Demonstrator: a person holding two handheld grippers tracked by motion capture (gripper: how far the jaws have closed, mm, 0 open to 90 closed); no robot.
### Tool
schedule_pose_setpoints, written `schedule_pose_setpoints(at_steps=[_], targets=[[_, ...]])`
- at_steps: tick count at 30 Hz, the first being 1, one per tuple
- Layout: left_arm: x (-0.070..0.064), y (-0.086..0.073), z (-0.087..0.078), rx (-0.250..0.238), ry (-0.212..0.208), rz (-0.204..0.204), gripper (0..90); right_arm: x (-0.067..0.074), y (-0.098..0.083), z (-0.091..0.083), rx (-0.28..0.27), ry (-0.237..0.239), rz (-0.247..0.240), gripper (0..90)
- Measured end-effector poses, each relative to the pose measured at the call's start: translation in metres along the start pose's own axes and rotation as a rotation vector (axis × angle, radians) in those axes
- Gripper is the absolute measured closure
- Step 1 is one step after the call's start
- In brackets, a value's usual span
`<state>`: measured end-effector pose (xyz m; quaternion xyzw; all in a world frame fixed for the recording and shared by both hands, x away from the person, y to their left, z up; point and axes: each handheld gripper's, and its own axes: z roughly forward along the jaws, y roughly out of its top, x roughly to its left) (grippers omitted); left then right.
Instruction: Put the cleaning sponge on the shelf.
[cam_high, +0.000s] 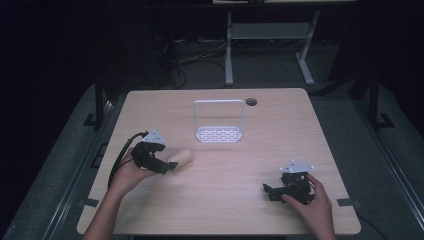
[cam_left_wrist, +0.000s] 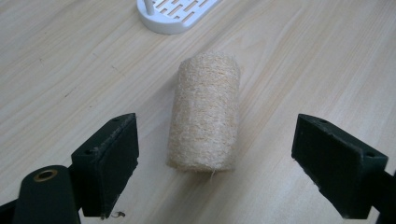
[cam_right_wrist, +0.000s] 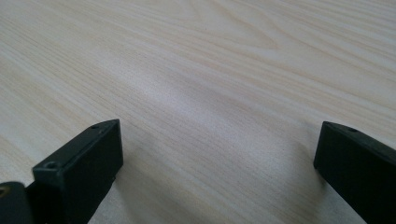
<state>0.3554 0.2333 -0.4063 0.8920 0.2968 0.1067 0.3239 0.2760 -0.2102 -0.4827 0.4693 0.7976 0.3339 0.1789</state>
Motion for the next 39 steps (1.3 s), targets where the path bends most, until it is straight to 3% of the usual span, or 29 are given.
schedule_pose_setpoints(at_steps=[16, 29, 36, 39], targets=[[0.008, 0.007, 0.019, 0.002, -0.017, 0.016, 14.5, 0.000, 0.000, 0.000, 0.001, 0.000, 0.001, 0.9], [0.005, 0.008, 0.034, -0.005, -0.007, 0.045, 14.5, 0.000, 0.000, 0.000, 0.000, 0.000, 0.000, 0.9], [0.002, 0.006, 0.041, -0.027, 0.001, 0.043, 14.5, 0.000, 0.000, 0.000, 0.000, 0.000, 0.000, 0.9], [0.002, 0.003, 0.048, -0.015, -0.002, 0.038, 14.5, 0.000, 0.000, 0.000, 0.000, 0.000, 0.000, 0.9]])
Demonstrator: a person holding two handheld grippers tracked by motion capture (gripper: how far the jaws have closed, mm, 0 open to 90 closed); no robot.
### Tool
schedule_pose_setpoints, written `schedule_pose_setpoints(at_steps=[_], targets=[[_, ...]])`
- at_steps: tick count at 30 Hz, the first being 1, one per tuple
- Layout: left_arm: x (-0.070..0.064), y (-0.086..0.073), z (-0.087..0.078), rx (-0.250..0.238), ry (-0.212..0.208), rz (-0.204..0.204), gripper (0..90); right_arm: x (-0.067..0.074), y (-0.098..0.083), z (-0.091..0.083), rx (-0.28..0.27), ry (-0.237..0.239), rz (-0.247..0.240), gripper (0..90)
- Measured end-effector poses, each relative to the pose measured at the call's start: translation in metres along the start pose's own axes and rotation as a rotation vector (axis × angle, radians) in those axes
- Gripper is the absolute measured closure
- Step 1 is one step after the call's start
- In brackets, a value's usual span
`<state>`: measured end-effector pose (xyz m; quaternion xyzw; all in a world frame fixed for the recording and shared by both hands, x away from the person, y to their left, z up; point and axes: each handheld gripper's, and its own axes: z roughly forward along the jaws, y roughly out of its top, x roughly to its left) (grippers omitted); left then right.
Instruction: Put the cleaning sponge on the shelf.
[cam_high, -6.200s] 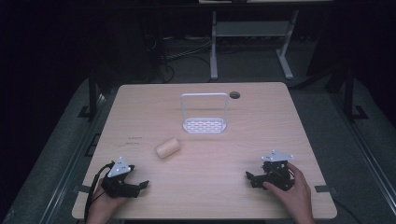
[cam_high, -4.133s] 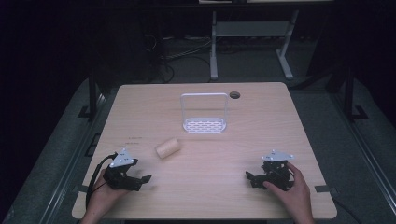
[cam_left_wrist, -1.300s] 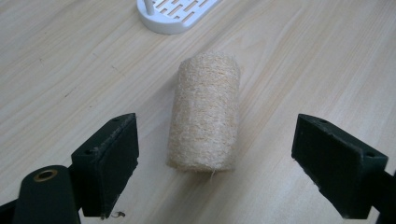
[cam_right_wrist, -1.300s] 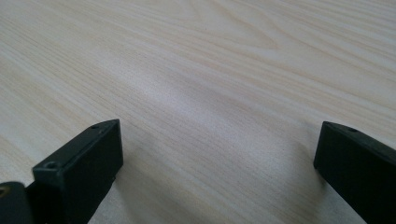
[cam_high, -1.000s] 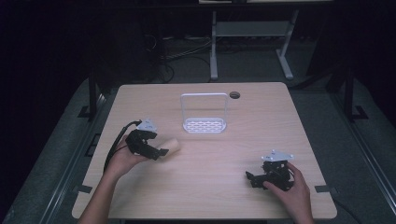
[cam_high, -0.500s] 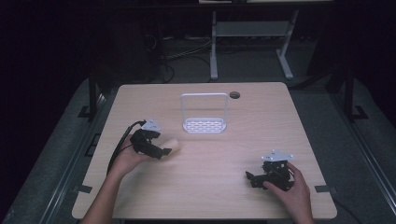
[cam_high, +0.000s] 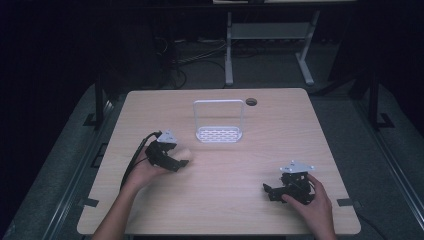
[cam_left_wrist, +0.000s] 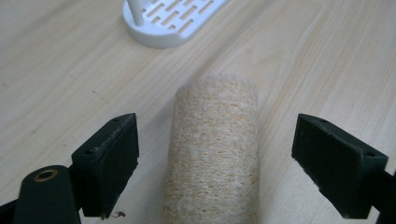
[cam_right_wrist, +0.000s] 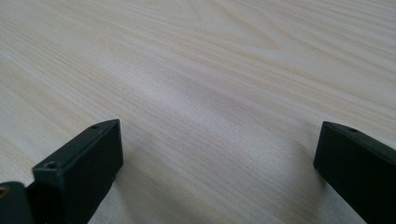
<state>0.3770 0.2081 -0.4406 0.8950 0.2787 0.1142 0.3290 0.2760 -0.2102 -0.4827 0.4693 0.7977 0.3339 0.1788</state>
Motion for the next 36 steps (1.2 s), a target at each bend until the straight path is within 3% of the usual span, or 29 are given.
schedule_pose_setpoints(at_steps=[19, 36], targets=[[0.001, -0.007, 0.014, 0.016, 0.001, 0.000, 14.6, 0.000, 0.000, 0.000, 0.000, 0.000, 0.000, 0.9], [0.004, -0.010, 0.014, 0.018, -0.004, -0.014, 33.5, 0.000, 0.000, 0.000, -0.001, 0.000, -0.001, 0.9]])
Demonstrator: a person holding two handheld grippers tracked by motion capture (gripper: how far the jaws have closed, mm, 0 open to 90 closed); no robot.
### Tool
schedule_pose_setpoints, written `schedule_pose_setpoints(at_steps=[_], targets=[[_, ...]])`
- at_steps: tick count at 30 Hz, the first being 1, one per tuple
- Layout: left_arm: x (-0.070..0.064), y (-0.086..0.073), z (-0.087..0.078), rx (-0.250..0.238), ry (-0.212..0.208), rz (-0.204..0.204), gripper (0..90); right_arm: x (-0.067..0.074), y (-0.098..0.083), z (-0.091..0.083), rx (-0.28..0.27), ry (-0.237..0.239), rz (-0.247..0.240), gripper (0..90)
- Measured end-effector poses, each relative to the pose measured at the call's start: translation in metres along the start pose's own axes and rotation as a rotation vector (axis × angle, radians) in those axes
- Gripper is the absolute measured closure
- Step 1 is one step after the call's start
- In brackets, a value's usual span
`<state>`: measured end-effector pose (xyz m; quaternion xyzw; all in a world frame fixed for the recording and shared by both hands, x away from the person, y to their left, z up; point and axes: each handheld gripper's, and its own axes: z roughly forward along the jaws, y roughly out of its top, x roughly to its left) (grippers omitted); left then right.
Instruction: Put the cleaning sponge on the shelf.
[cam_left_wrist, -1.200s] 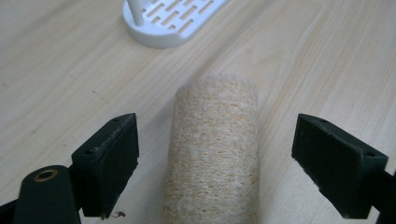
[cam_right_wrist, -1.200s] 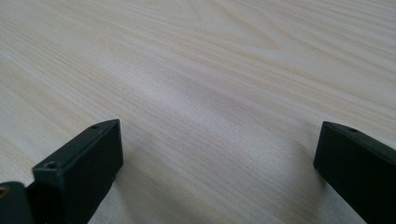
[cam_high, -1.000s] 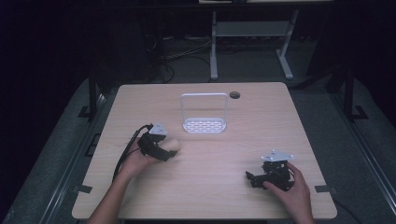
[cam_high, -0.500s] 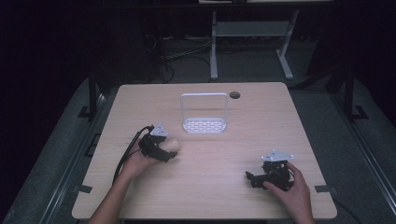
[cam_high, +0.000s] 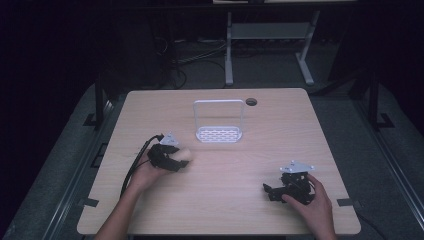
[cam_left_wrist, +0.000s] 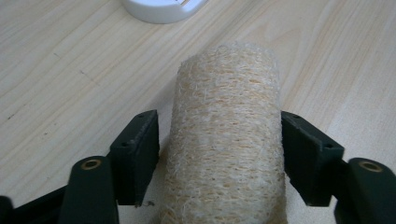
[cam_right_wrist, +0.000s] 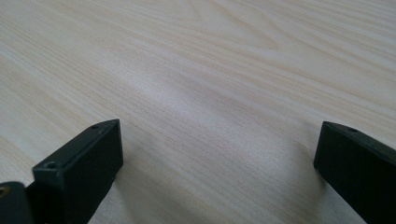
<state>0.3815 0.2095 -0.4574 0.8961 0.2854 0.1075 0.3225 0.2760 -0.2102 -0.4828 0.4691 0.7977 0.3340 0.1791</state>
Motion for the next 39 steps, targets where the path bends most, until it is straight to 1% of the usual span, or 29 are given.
schedule_pose_setpoints(at_steps=[7, 13, 14, 19, 20, 21, 24, 28, 30, 32, 35, 39], targets=[[0.001, -0.001, 0.000, 0.003, -0.007, -0.002, 40.6, 0.000, 0.000, 0.000, 0.000, 0.000, 0.000, 0.9], [0.000, 0.000, -0.001, 0.004, -0.004, -0.004, 41.0, 0.000, 0.000, 0.000, 0.000, 0.000, 0.000, 0.9], [0.000, -0.001, -0.001, 0.001, -0.009, -0.025, 41.1, 0.000, 0.000, 0.000, 0.001, 0.000, 0.001, 0.9], [-0.001, 0.000, -0.003, -0.009, -0.010, -0.033, 41.2, 0.000, 0.000, 0.000, 0.001, 0.000, 0.001, 0.9], [-0.002, 0.001, -0.004, -0.014, -0.014, -0.042, 41.2, 0.000, 0.000, 0.000, 0.001, 0.000, 0.000, 0.9], [-0.002, 0.002, -0.005, -0.018, -0.010, -0.035, 41.2, 0.000, 0.000, 0.000, 0.001, 0.000, 0.001, 0.9], [-0.003, 0.003, -0.007, -0.021, -0.013, -0.037, 41.2, 0.000, 0.000, 0.000, 0.001, 0.000, 0.001, 0.9], [-0.008, 0.007, -0.010, -0.026, -0.020, -0.040, 41.1, 0.000, 0.000, 0.000, 0.001, 0.000, -0.001, 0.9], [-0.010, 0.009, -0.011, -0.031, -0.019, -0.029, 41.1, 0.000, 0.000, 0.000, 0.000, 0.000, 0.000, 0.9], [-0.012, 0.011, -0.012, -0.037, -0.019, -0.032, 41.1, 0.000, 0.000, 0.000, 0.001, 0.000, -0.001, 0.9], [-0.013, 0.013, -0.013, -0.037, -0.016, -0.029, 41.1, 0.000, 0.000, 0.000, 0.001, 0.000, 0.001, 0.9], [-0.015, 0.015, -0.013, -0.031, -0.024, -0.028, 41.1, 0.000, 0.000, 0.000, 0.000, 0.000, 0.000, 0.9]])
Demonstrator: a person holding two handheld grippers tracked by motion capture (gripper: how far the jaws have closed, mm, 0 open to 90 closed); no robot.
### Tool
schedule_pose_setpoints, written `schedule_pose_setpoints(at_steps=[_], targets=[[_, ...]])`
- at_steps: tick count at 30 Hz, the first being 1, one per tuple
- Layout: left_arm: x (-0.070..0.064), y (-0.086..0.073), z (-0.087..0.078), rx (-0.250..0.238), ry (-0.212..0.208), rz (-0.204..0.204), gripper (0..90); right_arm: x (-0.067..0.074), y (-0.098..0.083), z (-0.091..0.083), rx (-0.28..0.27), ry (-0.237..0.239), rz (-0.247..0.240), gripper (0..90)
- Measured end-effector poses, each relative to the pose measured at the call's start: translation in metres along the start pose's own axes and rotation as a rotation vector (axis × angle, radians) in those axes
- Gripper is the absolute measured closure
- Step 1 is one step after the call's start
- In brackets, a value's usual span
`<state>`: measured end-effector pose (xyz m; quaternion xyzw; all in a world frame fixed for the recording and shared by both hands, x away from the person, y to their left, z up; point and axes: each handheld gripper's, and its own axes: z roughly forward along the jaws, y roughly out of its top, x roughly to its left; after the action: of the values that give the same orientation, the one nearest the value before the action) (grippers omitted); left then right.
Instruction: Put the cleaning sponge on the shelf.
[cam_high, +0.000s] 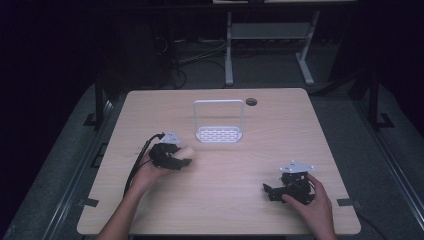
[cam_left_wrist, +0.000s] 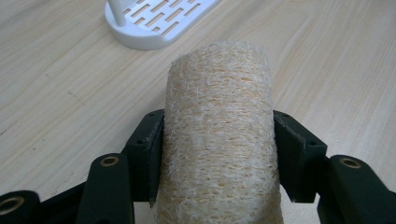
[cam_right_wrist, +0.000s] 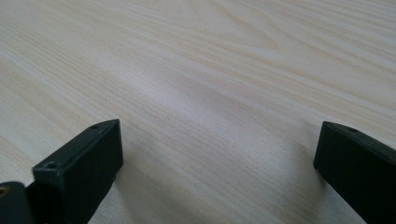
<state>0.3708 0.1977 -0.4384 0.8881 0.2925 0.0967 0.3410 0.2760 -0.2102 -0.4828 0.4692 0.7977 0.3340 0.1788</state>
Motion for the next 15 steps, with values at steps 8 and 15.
schedule_pose_setpoints(at_steps=[8, 15], targets=[[-0.002, 0.007, 0.000, 0.001, -0.004, -0.002, 41.2, 0.000, 0.000, 0.000, 0.001, 0.000, 0.001, 0.9], [-0.005, 0.016, 0.001, -0.010, -0.013, 0.015, 41.2, 0.000, 0.000, 0.000, 0.000, 0.000, 0.000, 0.9]])
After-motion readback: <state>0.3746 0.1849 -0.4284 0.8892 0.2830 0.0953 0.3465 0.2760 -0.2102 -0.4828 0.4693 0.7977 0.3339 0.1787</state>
